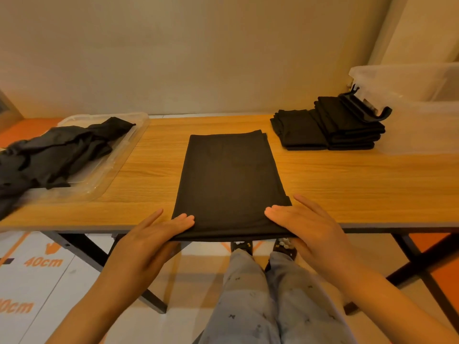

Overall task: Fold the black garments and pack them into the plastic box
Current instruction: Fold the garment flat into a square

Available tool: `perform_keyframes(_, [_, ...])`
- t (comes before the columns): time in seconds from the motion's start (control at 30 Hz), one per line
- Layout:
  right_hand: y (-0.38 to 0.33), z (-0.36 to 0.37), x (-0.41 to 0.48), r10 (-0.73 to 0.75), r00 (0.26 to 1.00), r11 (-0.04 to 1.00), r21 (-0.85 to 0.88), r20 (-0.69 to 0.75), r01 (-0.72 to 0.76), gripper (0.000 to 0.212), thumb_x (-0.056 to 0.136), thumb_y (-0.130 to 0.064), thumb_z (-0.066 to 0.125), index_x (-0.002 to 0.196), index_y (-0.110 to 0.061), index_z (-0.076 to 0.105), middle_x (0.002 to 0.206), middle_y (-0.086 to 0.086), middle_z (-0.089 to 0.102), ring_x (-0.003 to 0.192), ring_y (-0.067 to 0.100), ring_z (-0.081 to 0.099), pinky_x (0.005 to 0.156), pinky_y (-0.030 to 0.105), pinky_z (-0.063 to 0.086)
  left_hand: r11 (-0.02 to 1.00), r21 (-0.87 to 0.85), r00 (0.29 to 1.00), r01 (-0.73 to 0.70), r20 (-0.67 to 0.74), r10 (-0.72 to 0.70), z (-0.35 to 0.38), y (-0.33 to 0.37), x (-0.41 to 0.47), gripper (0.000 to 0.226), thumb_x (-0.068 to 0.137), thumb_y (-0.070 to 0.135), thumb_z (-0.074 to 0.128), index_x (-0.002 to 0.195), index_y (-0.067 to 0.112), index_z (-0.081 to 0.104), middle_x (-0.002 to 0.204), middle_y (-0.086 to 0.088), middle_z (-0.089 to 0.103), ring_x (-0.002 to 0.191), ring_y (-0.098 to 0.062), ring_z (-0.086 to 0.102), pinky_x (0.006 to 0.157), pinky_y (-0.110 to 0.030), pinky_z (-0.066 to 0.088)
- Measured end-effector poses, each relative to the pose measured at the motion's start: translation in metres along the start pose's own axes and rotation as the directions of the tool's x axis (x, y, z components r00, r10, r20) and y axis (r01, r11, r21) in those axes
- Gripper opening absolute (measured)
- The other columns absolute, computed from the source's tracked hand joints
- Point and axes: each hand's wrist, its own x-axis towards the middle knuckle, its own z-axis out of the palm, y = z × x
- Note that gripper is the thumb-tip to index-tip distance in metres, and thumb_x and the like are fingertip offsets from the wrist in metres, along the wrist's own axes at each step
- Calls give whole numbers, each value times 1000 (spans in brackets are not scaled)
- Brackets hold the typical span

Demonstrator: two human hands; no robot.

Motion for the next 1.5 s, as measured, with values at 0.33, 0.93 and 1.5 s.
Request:
perform_keyframes(0.33, [8, -52, 68, 460, 872, 616, 649, 164, -447, 21, 89, -11, 61, 93, -30, 68, 86, -15, 68, 83, -14, 59, 67, 1, 41, 810, -572, 989, 127, 5, -151, -42, 7, 72, 9, 87, 28, 65, 92, 23, 69, 89, 11, 71, 88, -3, 66, 75, -11, 49])
perform_keyframes(0.93, [134, 62, 221, 720, 680, 674, 95, 138, -733, 23, 96, -28, 53, 119, -24, 55, 95, -5, 54, 80, 13, 57, 62, 27, 40, 880, -122, 888, 459, 97, -449, 23, -105, 261, 13, 93, 32, 58, 91, 21, 64, 86, 2, 63, 77, -15, 59, 68, -32, 49])
perform_keyframes(1.5, [124, 60, 219, 651, 759, 758, 71, -7, -649, 21, 97, -29, 51, 116, -26, 60, 118, -5, 58, 102, 15, 56, 74, 28, 41, 855, -195, 875, 481, 50, -481, 17, -101, 258, 10, 94, 19, 55, 86, 17, 60, 74, -5, 65, 59, -16, 62, 60, -32, 54])
